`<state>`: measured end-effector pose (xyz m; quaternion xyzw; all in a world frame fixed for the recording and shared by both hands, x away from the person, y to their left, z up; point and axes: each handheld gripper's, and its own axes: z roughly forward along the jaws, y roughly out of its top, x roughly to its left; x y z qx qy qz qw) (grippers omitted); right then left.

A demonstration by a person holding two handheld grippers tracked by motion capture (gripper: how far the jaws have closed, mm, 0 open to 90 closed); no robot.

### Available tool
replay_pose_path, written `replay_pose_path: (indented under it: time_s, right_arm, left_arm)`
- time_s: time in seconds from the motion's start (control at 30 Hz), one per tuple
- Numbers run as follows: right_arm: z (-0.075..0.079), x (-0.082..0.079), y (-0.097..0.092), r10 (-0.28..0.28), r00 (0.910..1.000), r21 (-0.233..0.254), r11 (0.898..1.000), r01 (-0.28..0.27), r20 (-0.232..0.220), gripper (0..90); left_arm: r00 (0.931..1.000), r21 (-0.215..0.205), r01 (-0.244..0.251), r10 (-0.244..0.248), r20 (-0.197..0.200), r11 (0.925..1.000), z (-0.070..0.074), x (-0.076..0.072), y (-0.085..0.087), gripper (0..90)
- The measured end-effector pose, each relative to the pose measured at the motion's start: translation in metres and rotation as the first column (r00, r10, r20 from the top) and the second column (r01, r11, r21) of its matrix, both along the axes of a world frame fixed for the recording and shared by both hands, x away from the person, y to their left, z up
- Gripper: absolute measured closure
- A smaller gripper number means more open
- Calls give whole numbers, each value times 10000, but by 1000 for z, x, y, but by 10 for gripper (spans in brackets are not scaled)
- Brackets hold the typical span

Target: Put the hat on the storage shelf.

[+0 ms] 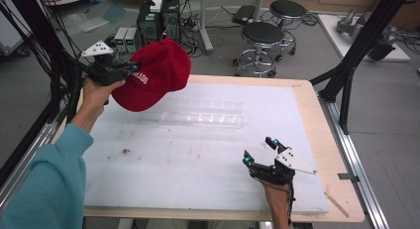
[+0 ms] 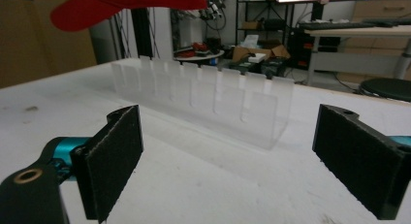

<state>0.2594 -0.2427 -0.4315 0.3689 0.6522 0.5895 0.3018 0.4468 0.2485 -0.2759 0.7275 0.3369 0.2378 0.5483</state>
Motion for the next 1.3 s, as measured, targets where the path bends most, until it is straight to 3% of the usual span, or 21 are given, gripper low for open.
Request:
replay_pose_path:
  time_s: [0.07,0.13,0.5,0.8,1.07,1.3]
  right_arm:
    - [7,0,6,170,9999,130,9998,-170,15,97]
    - [15,0,14,378,9992,277,9989,-381,98,97]
    - [47,-1,54,1505,9881,198,9883,-1512,329,97]
    - [54,-1,69,1969,9804,386,9797,-1968,20,97]
    - [58,3,86,2224,9748,418,9743,-2215,-173,98]
    - [59,12,92,2330,9716,1034,9682,-2278,-410,98]
  left_arm:
    - [9997,-2,216,-216,105,9998,3,-5,-8,870]
    - [9996,-155,297,-297,-32,9994,6,-9,-15,870]
    - [9922,-388,1234,-1225,238,9916,13,-31,-62,870]
    - [9830,-588,1820,-1801,366,9815,13,-54,-92,870]
    - [9751,-768,2204,-2175,441,9724,9,-66,-115,869]
    - [9678,-1102,2499,-2447,588,9620,7,-75,-132,870]
